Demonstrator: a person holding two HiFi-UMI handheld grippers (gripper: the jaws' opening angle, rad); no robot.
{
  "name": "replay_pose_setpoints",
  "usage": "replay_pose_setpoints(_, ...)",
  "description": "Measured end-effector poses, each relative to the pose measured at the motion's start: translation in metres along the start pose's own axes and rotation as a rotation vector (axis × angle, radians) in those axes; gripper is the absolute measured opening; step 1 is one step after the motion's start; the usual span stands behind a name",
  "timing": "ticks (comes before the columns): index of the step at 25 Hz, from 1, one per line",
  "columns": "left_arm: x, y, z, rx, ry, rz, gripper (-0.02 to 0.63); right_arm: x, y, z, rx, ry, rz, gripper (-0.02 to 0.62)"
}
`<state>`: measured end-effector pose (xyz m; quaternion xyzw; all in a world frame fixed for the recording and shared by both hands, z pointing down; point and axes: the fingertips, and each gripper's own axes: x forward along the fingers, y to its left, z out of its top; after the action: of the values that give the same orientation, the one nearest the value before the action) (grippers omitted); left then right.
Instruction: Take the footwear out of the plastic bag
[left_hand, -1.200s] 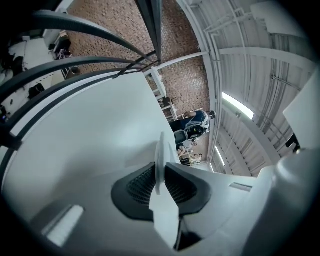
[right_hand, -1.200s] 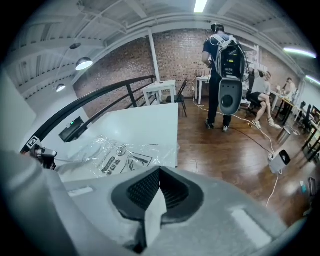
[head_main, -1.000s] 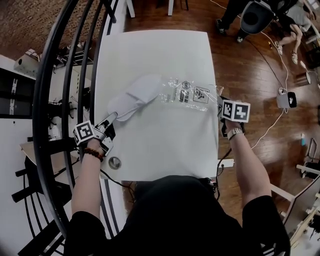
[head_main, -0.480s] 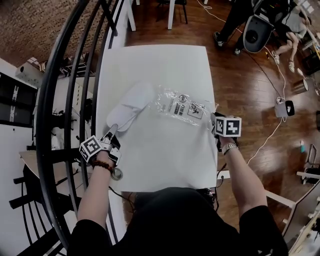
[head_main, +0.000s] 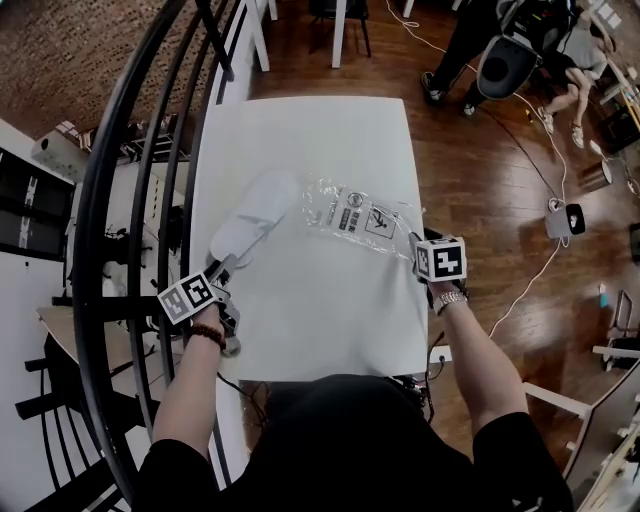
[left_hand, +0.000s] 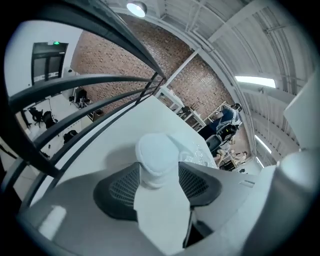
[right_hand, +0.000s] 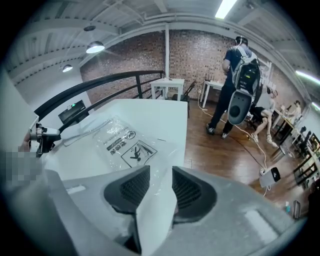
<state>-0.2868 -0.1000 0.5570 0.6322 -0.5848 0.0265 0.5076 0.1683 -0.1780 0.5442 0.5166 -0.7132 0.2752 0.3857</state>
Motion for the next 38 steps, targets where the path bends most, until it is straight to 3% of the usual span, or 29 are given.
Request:
replay_pose_setpoints(6, -0.013, -0.023, -0.016, 0.072, -0.049, 0.041, 0.233, -0.017, 0.015, 0.011, -0.113, -0.088, 0.032, 0.120)
replay_pose_setpoints(10, -0.016, -0.072, -0.033, 0.202, -0.072, 0.000, 0.175, -0.036, 0.040, 0.014, -0.200, -0.160, 0.106, 0.113)
replay_pose_setpoints(15, -0.026, -0.146, -0.061, 0.376, -0.092, -0.066, 0.104, -0.067, 0.072, 0.009, -0.296, -0.239, 0.213, 0.014)
replay_pose_setpoints(21, -0.038, -0.207, -0.098, 0.492, -0.110, -0.104, 0.020, -0.098, 0.106, -0.003, -0.363, -0.292, 0.315, -0.008)
replay_pose_setpoints(38, -0.074, -0.299, -0.164, 0.809, -0.160, -0.169, 0.015, -0.173, 0.160, -0.025, -0.495, -0.476, 0.422, -0.008)
